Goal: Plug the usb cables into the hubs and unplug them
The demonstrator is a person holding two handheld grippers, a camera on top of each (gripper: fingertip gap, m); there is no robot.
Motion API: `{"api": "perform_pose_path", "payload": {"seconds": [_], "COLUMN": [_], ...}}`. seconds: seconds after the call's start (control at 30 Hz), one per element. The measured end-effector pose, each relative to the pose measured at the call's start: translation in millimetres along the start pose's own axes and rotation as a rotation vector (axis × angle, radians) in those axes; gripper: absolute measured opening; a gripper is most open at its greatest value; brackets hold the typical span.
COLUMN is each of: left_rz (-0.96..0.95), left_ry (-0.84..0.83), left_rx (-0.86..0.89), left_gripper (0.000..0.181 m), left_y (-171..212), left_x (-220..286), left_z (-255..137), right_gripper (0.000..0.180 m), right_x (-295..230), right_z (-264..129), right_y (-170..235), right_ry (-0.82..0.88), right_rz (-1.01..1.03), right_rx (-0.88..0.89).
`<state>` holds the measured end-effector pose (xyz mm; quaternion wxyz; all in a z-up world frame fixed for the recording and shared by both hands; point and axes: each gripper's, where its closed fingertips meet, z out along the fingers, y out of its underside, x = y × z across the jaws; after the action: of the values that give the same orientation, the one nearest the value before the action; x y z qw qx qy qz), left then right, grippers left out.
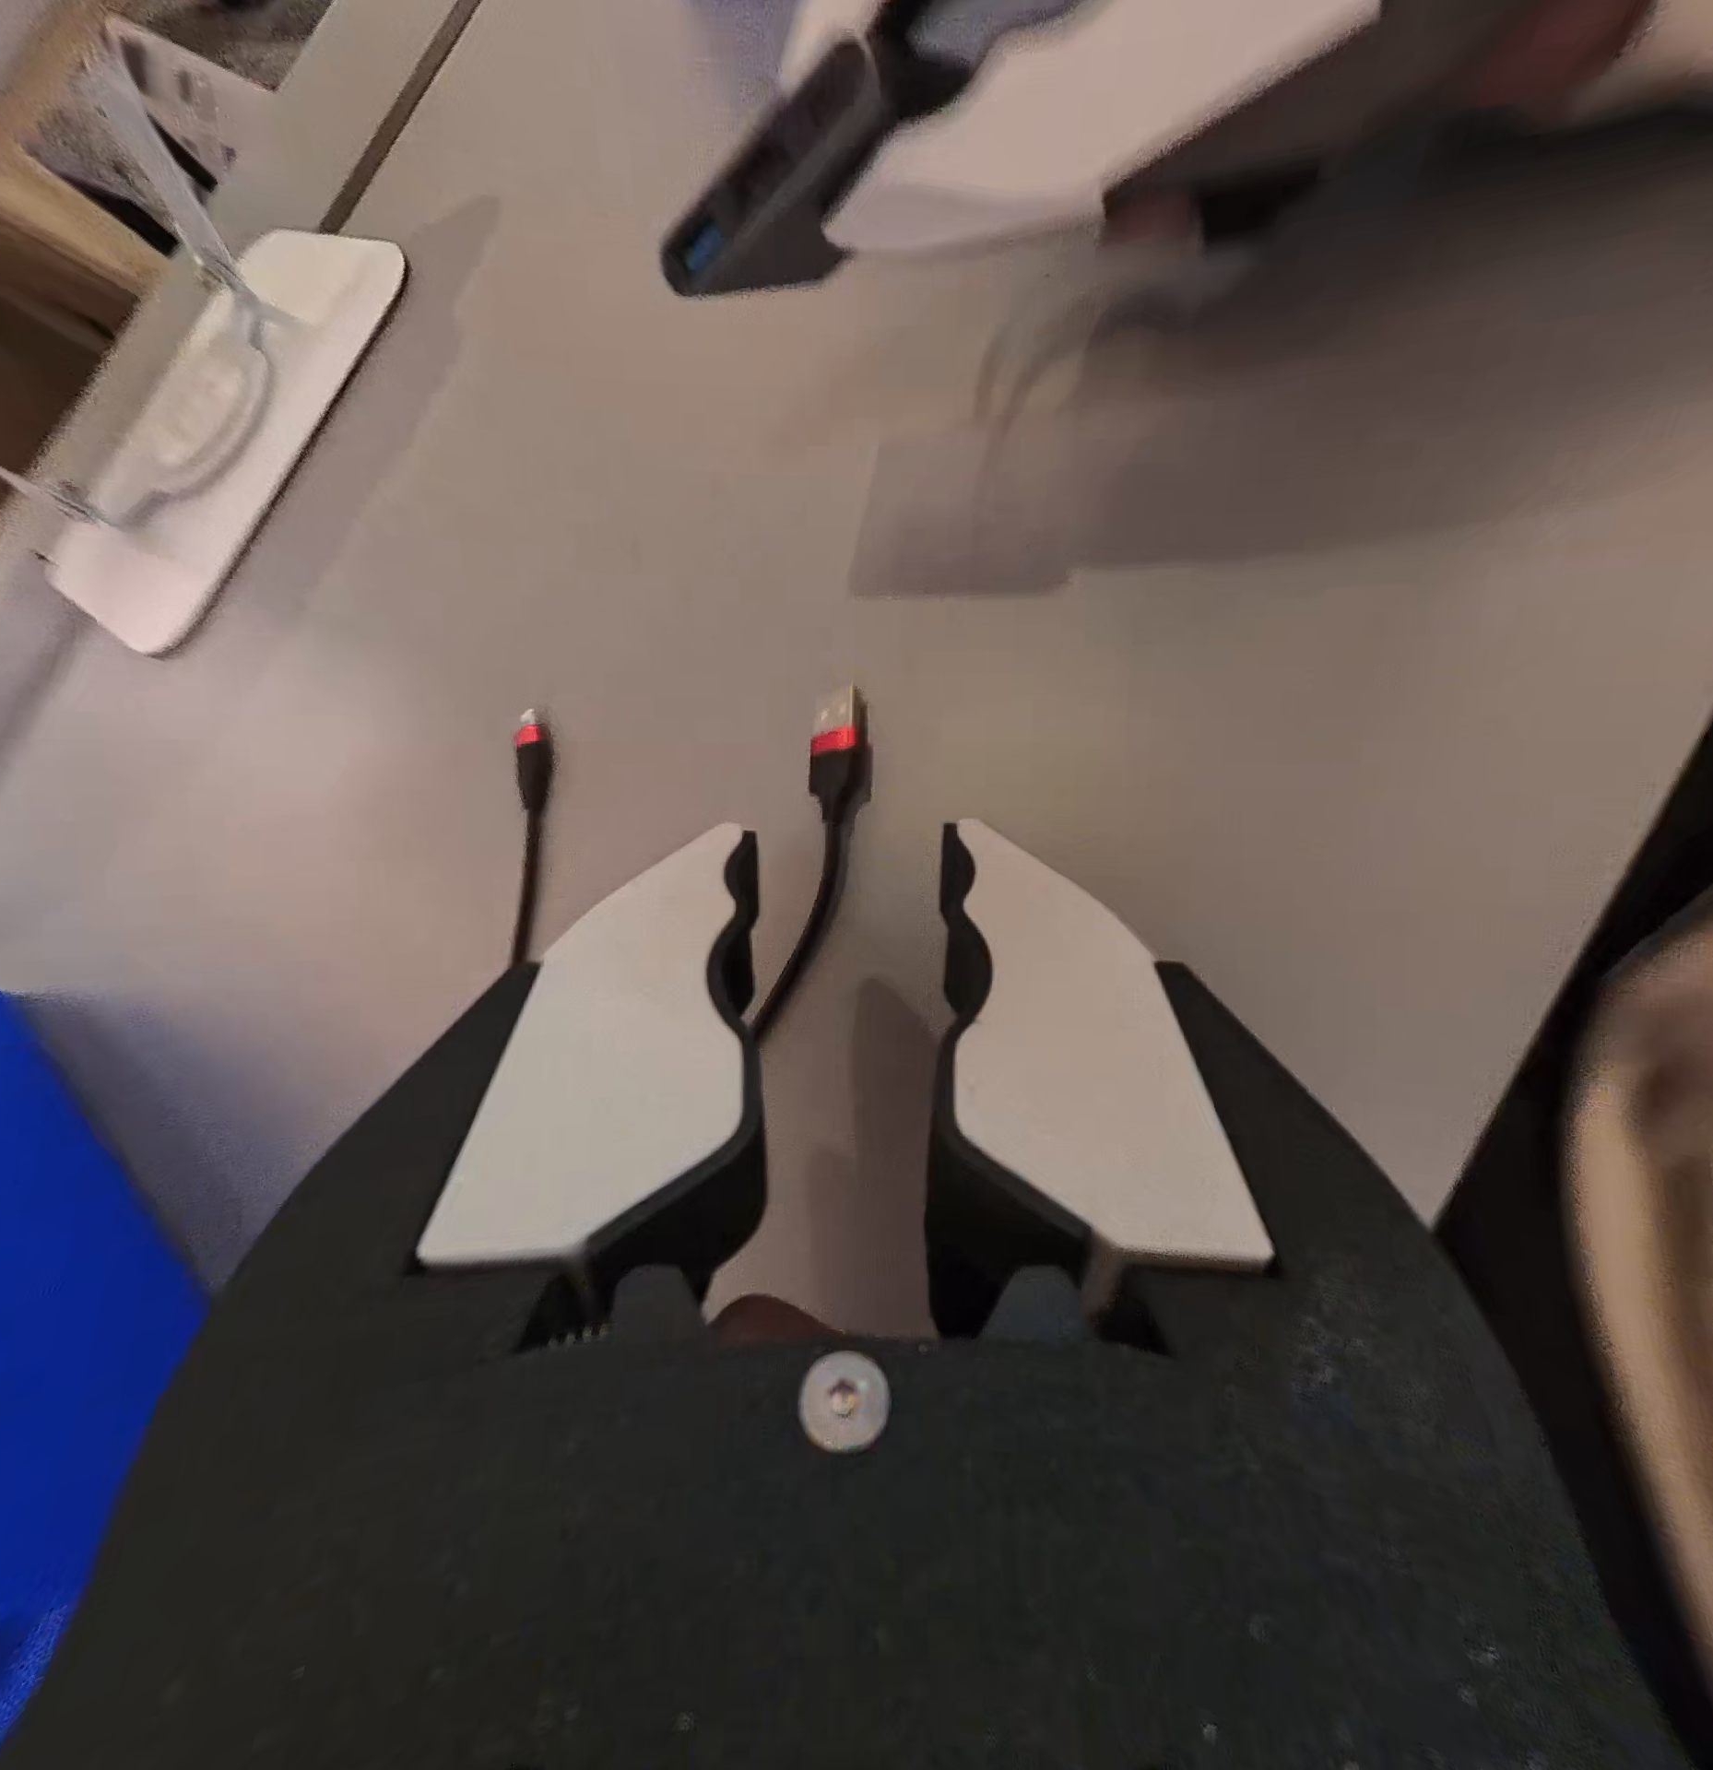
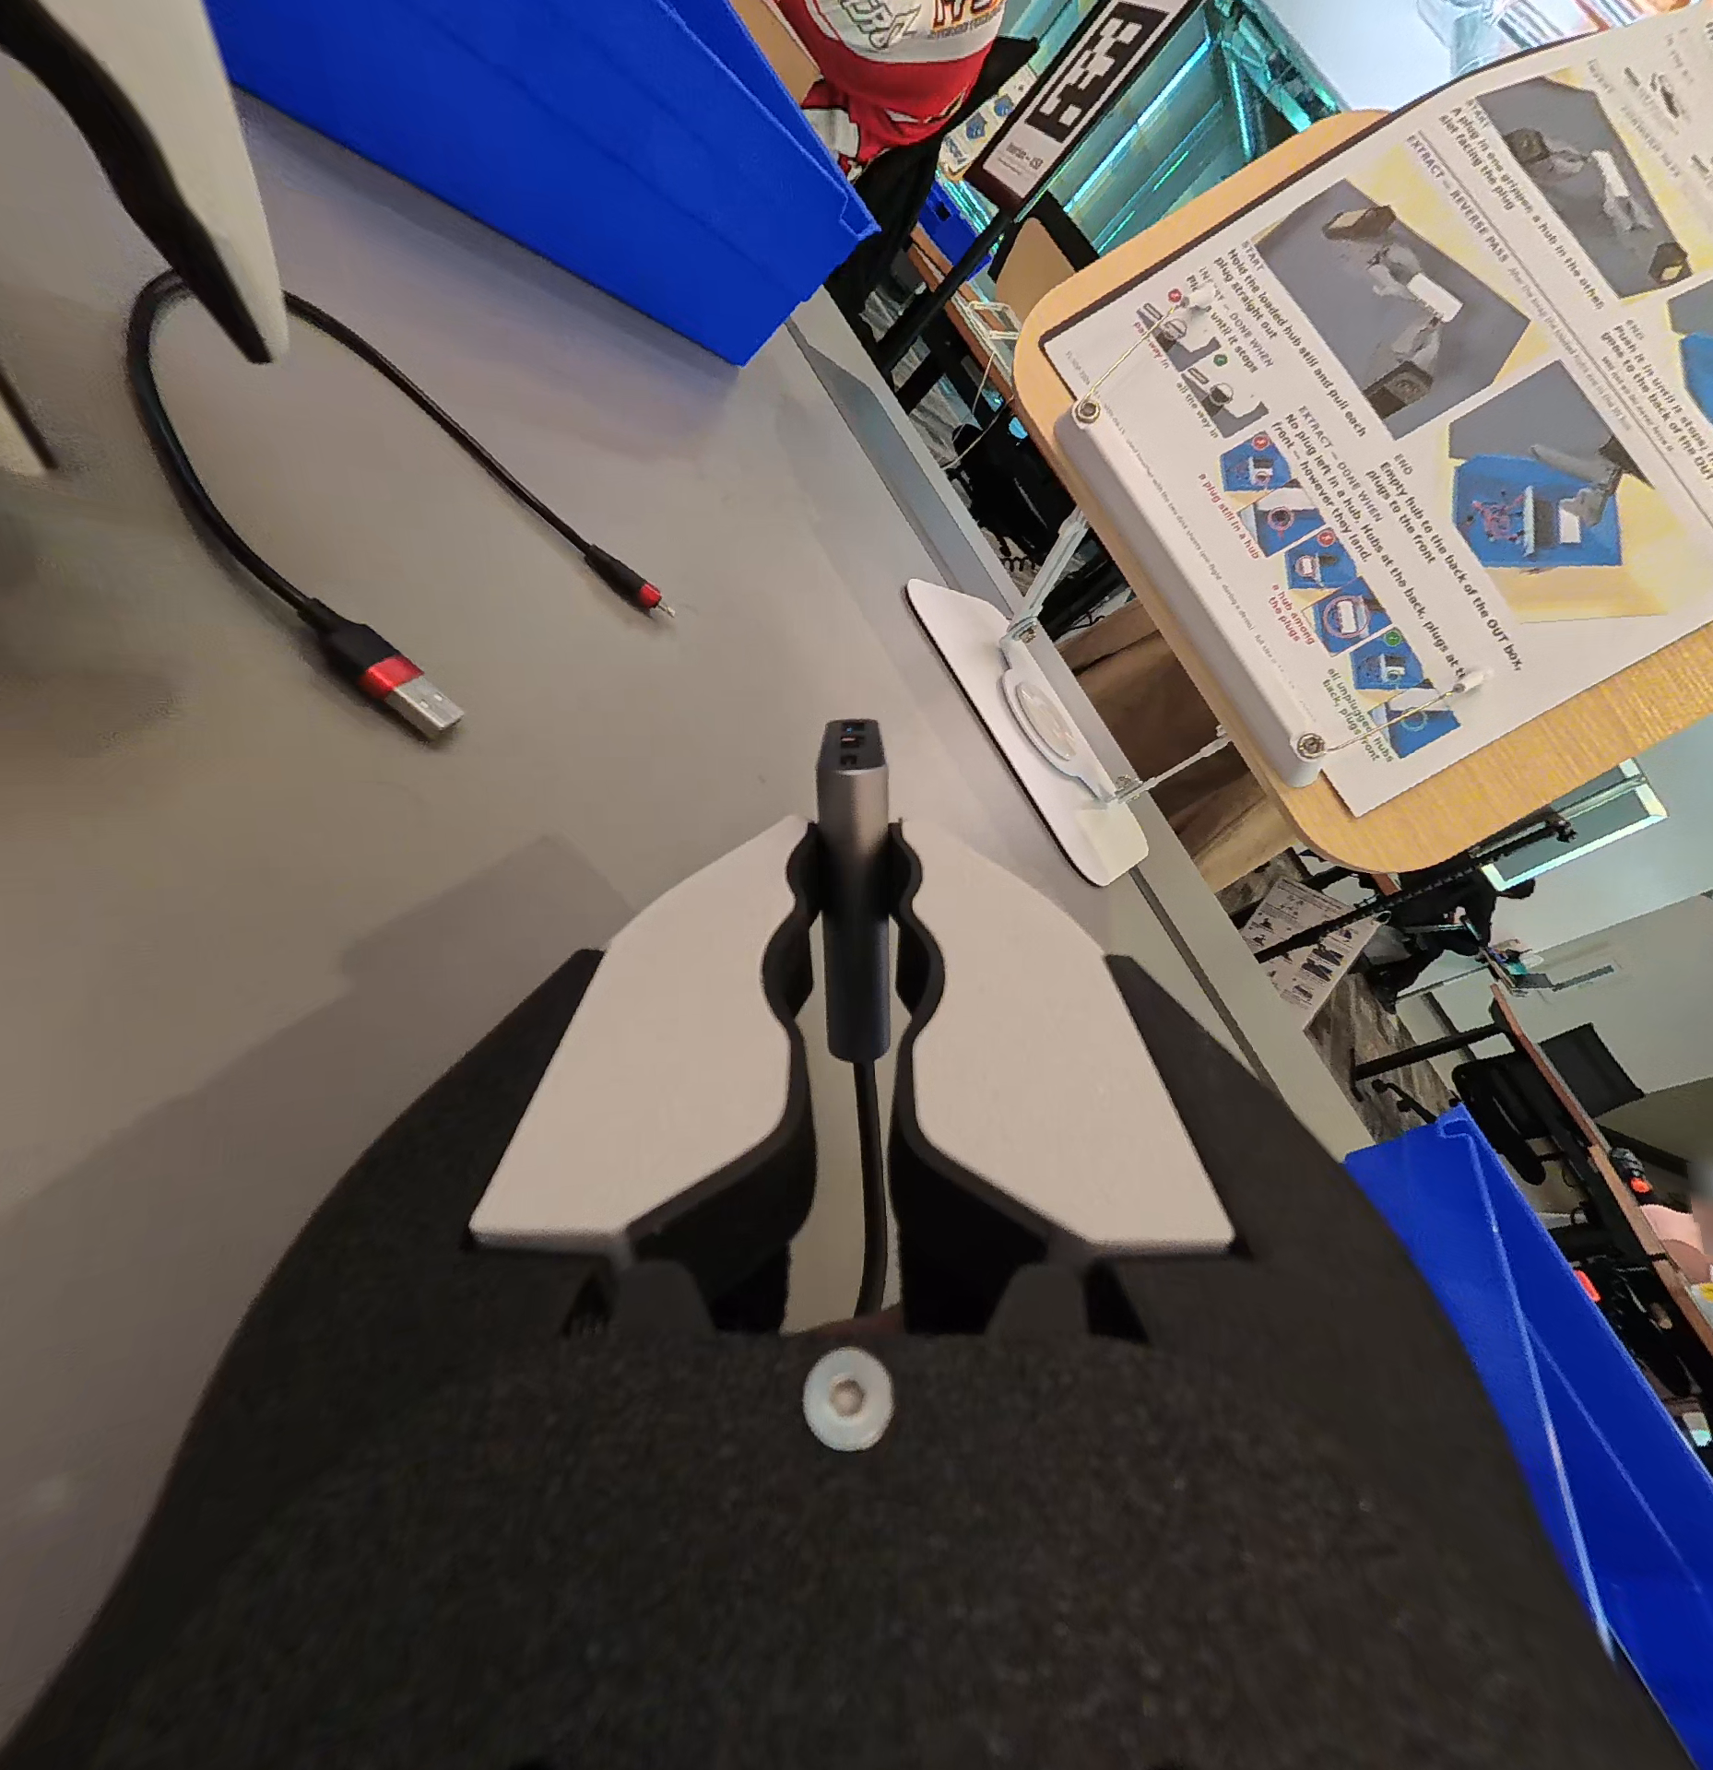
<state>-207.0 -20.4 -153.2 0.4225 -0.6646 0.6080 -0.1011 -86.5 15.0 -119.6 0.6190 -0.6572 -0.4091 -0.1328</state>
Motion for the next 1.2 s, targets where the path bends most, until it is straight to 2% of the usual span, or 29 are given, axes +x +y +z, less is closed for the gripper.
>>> {"api": "perform_pose_path", "payload": {"seconds": [0.07,0.3,0.4,0.47,0.5,0.7,0.9,1.07,1.2], "left_rz": [-0.119,-0.205,-0.189,-0.191,-0.198,-0.150,-0.024,0.065,0.025], "left_ry": [0.049,0.205,0.244,0.286,0.287,0.295,0.325,0.322,0.352], "left_rx": [0.029,-0.057,-0.107,-0.089,-0.073,-0.148,-0.133,-0.180,-0.152], "left_gripper": [0.035,0.028,0.023,0.006,0.003,0.003,0.003,0.003,0.003], "left_y": [-8.7,9.2,20.4,20.4,19.7,23.2,-22.1,-36.9,-48.4], "left_x": [-3.2,-12.8,-7.4,2.0,3.4,-1.2,-26.0,-32.3,-30.7], "left_z": [2.5,35.0,38.5,38.1,38.1,32.7,4.7,15.5,23.7], "right_gripper": [0.012,0.012,0.012,0.012,0.012,0.012,0.012,0.012,0.012], "right_x": [-0.9,-2.6,-2.3,-4.3,-5.2,-11.3,-16.1,-19.8,-24.3], "right_z": [0.5,0.7,1.0,1.9,2.3,3.9,2.2,0.2,1.0], "right_y": [0.4,0.1,0.9,1.9,2.6,4.2,-1.3,-5.1,-6.5], "right_ry": [-0.004,-0.014,-0.020,-0.030,-0.033,-0.043,-0.030,-0.006,-0.003], "right_rz": [-0.001,0.000,0.009,0.007,0.002,-0.058,-0.133,-0.216,-0.258], "right_rx": [-0.003,-0.001,-0.004,-0.009,-0.014,-0.027,-0.008,0.000,-0.003]}}
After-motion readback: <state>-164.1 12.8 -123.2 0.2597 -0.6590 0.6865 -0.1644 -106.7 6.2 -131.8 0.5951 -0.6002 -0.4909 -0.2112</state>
